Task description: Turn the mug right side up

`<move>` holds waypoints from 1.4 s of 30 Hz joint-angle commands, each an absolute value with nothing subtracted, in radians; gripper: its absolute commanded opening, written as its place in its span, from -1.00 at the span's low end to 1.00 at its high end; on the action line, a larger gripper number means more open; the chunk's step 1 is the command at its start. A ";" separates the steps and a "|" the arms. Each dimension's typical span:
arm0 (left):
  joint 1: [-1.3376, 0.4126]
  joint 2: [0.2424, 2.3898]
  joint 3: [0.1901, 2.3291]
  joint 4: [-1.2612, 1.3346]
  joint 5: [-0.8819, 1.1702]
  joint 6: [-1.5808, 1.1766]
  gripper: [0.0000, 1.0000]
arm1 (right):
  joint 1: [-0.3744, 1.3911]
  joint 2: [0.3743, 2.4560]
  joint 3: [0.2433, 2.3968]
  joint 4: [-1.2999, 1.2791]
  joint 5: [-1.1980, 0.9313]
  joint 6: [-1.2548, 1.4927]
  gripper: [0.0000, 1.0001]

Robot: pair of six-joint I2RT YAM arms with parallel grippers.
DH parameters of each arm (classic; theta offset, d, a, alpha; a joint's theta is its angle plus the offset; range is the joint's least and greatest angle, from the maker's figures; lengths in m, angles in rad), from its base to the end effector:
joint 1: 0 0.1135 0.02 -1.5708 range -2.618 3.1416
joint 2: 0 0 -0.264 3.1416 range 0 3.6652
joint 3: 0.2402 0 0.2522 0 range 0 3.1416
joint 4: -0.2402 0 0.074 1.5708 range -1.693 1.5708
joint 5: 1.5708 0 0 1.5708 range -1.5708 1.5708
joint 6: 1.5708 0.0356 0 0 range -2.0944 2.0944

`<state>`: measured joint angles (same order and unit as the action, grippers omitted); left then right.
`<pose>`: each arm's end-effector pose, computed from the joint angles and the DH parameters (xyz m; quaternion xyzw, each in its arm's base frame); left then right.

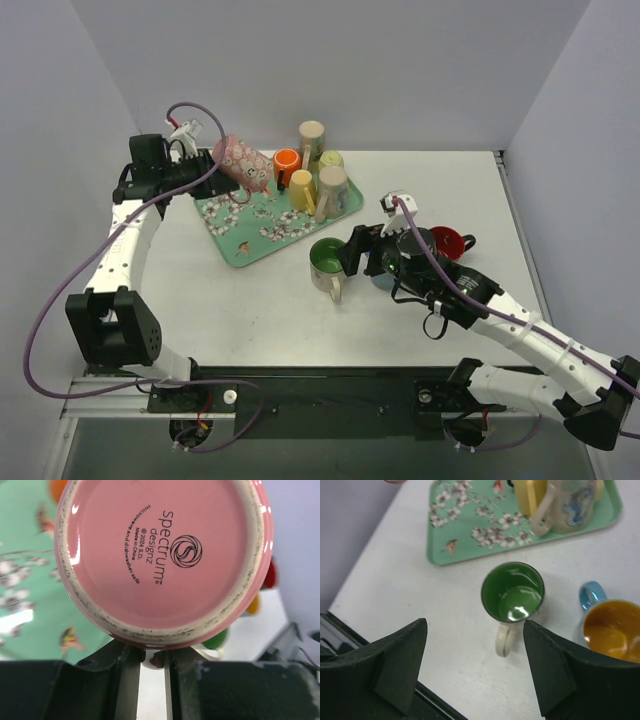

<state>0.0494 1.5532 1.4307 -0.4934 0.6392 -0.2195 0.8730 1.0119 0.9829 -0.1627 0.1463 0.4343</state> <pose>0.3502 -0.0040 0.3478 0.0301 0.8549 -0.3151 0.4110 0.1542 0.1758 0.3694 -0.1220 0.7612 0.3411 0.5380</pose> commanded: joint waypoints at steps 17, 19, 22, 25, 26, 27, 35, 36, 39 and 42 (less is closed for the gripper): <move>-0.196 1.269 1.335 -0.313 1.152 -0.457 -1.00 | 0.873 1.271 1.040 0.750 -0.035 0.676 0.79; -0.209 1.267 1.318 -0.302 1.151 -0.453 -1.00 | 0.871 1.293 1.064 0.771 -0.049 0.678 0.71; -0.209 1.275 1.284 -0.293 1.150 -0.443 -1.00 | 0.873 1.307 1.110 0.767 -0.063 0.617 0.24; -0.212 1.282 1.278 -0.314 1.149 -0.410 -1.00 | 0.873 1.319 1.149 0.743 -0.063 0.588 -0.82; -0.209 1.288 1.284 -0.345 1.134 -0.375 -1.00 | 0.873 1.319 1.155 0.709 -0.064 0.581 -1.00; -0.204 1.293 1.290 -0.369 1.115 -0.350 -0.77 | 0.871 1.315 1.157 0.695 -0.064 0.559 -1.00; -0.060 1.307 1.319 -0.572 0.766 -0.089 0.71 | 0.877 1.210 1.324 -0.038 0.179 0.284 -1.00; -0.031 1.307 1.318 -0.578 0.756 -0.069 0.72 | 0.876 1.200 1.363 -0.181 0.196 0.270 -1.00; -0.012 1.302 1.313 -0.591 0.636 -0.023 0.75 | 0.881 1.187 1.431 -0.529 0.215 0.230 -1.00; -0.011 1.298 1.305 -0.597 0.585 0.057 0.76 | 0.882 1.175 1.439 -0.716 0.112 0.203 -1.00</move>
